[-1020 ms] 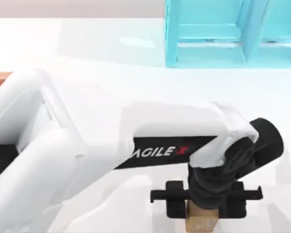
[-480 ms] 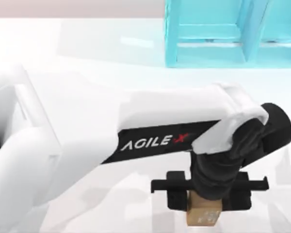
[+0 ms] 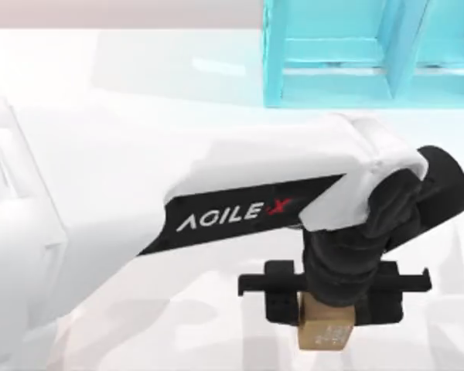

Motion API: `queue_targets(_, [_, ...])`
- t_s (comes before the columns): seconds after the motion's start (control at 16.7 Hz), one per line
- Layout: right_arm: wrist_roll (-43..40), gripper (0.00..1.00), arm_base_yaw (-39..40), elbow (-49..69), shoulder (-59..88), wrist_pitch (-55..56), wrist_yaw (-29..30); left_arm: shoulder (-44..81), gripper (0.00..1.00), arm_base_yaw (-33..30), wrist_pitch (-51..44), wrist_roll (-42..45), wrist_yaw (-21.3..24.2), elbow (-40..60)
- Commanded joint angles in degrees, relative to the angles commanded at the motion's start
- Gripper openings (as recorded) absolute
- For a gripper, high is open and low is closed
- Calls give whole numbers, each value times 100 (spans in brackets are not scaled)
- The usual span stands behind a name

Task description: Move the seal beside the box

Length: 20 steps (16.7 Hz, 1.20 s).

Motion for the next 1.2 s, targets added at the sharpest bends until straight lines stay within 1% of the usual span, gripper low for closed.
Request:
queue_targets(0.12, [0, 100, 0, 0, 0, 0, 0, -241, 0, 291, -64, 286, 6, -42])
queue_targets(0.48, [0, 100, 0, 0, 0, 0, 0, -900, 0, 1837, -483, 1821, 3, -370])
queue_targets(0.72, [0, 100, 0, 0, 0, 0, 0, -1250, 0, 2601, -826, 2580, -37, -650])
queue_targets(1.02, [0, 100, 0, 0, 0, 0, 0, -1868, 0, 4108, -1136, 4072, -51, -880])
queue_targets(1.2, [0, 100, 0, 0, 0, 0, 0, -2226, 0, 4542, -1288, 4503, -18, -982])
